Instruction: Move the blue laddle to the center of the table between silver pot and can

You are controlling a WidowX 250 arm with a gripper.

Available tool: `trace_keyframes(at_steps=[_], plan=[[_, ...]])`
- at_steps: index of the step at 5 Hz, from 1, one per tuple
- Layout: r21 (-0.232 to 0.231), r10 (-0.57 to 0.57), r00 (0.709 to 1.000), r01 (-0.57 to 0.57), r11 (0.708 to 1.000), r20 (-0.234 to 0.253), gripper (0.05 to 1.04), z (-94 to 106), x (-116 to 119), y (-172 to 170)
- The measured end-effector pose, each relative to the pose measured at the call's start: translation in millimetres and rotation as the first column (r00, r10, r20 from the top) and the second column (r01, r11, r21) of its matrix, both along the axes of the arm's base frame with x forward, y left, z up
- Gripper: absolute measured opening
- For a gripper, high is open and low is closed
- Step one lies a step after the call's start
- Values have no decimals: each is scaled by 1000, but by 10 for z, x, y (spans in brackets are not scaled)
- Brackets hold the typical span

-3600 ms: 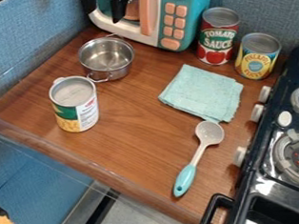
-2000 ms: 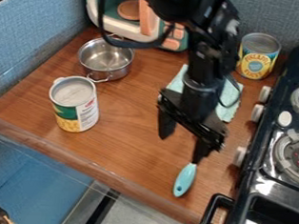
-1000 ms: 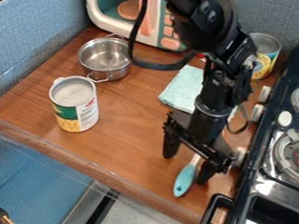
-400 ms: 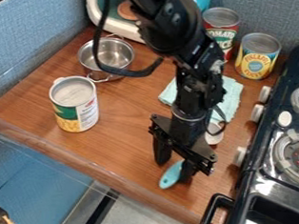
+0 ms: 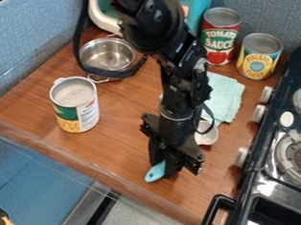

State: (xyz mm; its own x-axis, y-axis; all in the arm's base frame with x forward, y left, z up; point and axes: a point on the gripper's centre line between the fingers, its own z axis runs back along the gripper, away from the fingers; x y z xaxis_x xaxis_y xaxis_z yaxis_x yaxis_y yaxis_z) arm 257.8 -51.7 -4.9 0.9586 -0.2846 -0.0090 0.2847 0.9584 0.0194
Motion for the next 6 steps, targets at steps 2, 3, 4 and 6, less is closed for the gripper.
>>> trace_keyframes(at_steps=[2,3,4,6], plan=[[-53,-15,995,20,998,98,324,371,176,28],[-91,25,988,-12,996,150,324,711,323,214],[-80,86,981,-73,994,173,324,889,408,557],[-11,210,959,-211,977,189,324,1010,327,1519]])
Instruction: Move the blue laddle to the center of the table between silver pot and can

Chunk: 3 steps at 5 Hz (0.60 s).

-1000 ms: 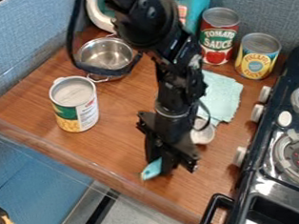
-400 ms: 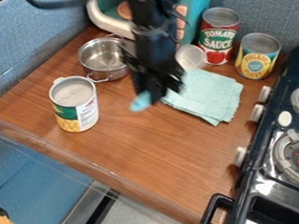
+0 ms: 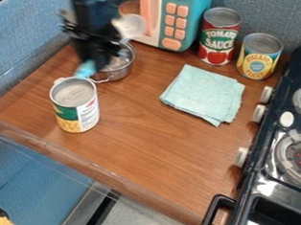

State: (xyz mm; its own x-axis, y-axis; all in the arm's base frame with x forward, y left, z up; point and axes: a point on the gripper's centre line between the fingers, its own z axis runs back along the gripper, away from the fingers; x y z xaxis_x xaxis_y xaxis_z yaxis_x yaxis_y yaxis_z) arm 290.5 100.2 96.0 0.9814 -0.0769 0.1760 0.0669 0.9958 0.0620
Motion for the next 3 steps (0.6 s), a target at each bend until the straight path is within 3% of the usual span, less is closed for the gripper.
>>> trace_keyframes(at_steps=[1,3], plan=[[14,76,997,-76,997,-6,324,13,-180,427],[47,219,975,-217,975,-44,324,-5,-487,886]])
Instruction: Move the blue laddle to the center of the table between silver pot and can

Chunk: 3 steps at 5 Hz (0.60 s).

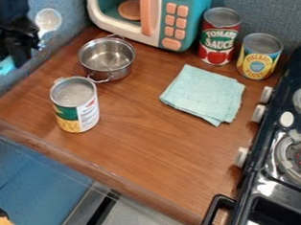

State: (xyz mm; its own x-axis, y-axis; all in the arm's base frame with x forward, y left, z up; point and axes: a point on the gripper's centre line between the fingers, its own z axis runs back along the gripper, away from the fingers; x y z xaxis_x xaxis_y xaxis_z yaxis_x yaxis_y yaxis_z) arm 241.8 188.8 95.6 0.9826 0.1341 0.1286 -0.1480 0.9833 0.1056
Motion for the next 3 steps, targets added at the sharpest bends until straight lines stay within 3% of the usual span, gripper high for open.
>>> trace_keyframes(at_steps=[2,3], plan=[[7,1,990,0,1000,-144,324,-434,-84,0],[-21,-24,983,21,1000,-180,324,-572,-186,-91]])
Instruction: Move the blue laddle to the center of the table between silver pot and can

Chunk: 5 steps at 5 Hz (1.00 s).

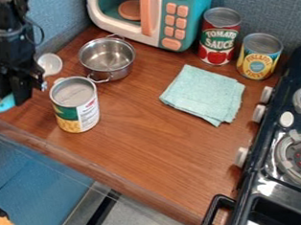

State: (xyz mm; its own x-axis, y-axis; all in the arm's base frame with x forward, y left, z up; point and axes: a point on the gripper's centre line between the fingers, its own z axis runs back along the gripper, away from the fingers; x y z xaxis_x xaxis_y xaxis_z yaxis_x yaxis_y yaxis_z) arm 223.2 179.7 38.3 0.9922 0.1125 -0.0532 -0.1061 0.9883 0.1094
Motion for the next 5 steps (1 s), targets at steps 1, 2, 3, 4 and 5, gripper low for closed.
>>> trace_keyframes(at_steps=[1,2,3,4,5], plan=[[-47,-59,997,57,997,-39,324,-130,-100,-212],[-71,-121,992,120,990,-17,324,-25,-146,-470],[-106,-174,985,174,979,11,324,88,-200,-753],[-130,-201,979,202,971,22,324,144,-238,-1089],[-137,-158,987,155,978,-9,324,94,-260,-1394]])
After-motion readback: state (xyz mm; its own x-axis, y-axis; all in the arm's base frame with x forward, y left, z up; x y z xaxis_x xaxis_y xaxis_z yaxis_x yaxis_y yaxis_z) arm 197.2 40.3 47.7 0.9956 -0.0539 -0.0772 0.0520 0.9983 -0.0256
